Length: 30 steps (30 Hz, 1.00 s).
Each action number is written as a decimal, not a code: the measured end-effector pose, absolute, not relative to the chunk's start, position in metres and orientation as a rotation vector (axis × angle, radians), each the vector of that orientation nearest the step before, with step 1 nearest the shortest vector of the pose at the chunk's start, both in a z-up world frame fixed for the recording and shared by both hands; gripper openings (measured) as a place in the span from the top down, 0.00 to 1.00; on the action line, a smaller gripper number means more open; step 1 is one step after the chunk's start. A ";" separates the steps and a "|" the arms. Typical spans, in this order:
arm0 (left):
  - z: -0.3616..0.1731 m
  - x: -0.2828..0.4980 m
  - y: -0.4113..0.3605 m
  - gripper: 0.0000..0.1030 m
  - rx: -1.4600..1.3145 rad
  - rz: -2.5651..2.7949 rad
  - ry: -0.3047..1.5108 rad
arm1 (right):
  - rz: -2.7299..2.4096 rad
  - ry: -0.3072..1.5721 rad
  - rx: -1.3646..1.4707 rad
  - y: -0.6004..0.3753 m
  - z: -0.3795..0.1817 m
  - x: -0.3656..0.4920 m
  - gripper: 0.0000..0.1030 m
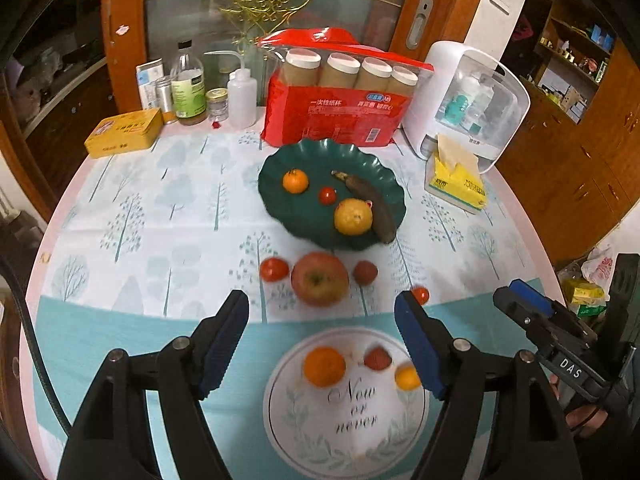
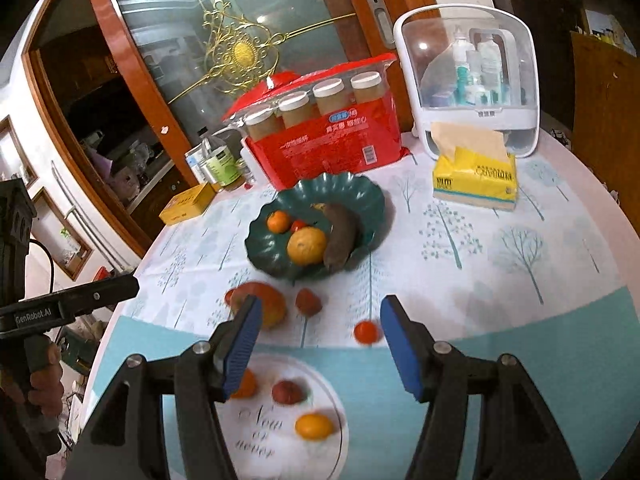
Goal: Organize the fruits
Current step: 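Move both open tools back over the white plate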
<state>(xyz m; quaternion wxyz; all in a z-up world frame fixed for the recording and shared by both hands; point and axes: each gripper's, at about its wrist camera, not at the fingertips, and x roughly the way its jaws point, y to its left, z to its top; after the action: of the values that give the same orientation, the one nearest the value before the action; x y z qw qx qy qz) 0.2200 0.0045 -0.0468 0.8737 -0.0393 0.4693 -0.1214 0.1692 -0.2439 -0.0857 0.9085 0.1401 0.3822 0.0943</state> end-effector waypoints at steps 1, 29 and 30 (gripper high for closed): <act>-0.047 0.215 0.005 0.28 -0.085 -0.246 0.979 | 0.200 0.793 0.286 -0.243 -0.087 0.163 0.40; -0.113 0.160 0.017 0.28 -0.185 -0.177 1.069 | 0.289 0.873 0.060 -0.205 -0.141 0.098 0.40; -0.117 0.165 0.016 0.28 -0.188 -0.183 1.078 | 0.288 0.871 0.050 -0.203 -0.143 0.099 0.40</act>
<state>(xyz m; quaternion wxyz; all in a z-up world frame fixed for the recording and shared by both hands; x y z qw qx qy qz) 0.1645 0.0158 -0.1168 0.8501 -0.0892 0.5118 -0.0867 0.0988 -0.2033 -0.1434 0.8963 0.0239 0.4204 0.1392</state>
